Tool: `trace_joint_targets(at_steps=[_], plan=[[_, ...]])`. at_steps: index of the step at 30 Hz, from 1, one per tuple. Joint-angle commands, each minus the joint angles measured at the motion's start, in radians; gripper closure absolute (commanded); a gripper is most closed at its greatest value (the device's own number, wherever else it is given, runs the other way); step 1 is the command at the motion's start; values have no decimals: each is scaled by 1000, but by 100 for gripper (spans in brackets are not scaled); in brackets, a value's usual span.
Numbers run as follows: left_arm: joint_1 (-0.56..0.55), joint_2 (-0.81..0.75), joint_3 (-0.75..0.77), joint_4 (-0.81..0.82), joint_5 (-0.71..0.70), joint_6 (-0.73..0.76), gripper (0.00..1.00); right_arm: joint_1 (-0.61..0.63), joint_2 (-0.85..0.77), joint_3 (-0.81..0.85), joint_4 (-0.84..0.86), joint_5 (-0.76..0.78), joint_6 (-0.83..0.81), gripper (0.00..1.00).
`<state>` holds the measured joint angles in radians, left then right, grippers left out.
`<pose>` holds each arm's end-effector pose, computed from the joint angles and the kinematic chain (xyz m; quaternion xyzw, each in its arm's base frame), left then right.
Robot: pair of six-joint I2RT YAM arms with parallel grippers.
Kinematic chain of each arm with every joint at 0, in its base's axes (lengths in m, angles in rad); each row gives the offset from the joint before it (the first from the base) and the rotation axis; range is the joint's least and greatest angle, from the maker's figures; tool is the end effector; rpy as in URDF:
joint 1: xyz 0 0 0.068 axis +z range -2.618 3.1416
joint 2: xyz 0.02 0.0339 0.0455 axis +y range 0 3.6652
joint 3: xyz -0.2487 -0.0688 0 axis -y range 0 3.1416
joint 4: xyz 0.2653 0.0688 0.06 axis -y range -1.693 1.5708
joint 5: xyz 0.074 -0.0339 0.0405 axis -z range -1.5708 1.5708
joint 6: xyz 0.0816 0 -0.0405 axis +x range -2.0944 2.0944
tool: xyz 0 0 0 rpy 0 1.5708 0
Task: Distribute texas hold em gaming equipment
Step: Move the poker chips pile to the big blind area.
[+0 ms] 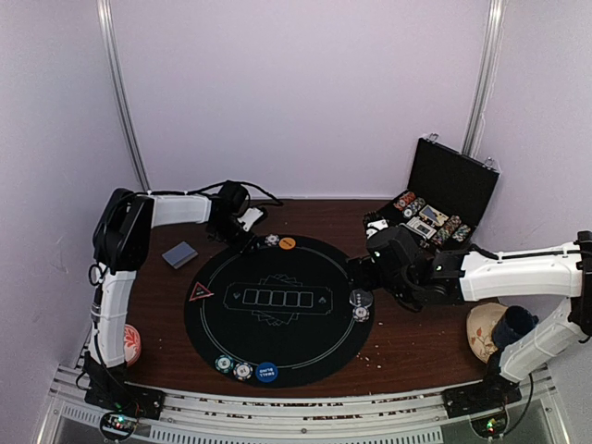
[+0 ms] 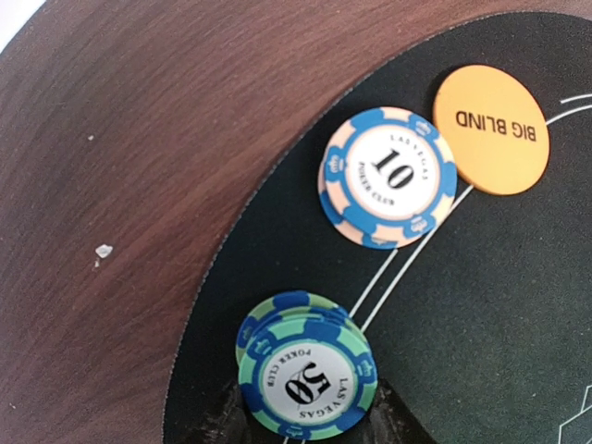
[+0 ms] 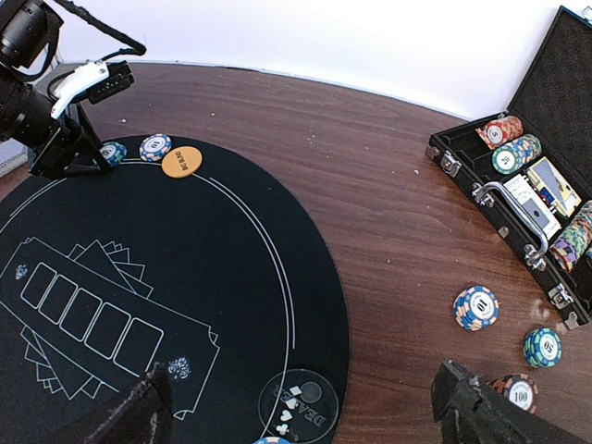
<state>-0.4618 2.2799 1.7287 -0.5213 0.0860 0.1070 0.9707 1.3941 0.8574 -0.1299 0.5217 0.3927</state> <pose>0.4567 -0.2351 0.0780 0.2818 0.9264 -0.0845 0.2351 0.2305 0.2648 0.1847 -0.1397 0.8652 0.0858 0.4739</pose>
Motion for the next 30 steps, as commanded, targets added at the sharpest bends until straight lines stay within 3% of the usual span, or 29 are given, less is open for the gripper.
trace_joint_targets(at_steps=[1,10,30], plan=[[5,62,7,-55,20,22,61,5,-20,-6,12,28,8,1],[5,71,14,-62,74,61,67,6,-16,-5,14,32,6,1],[5,119,85,-69,33,74,67,5,-20,-6,13,35,5,1]])
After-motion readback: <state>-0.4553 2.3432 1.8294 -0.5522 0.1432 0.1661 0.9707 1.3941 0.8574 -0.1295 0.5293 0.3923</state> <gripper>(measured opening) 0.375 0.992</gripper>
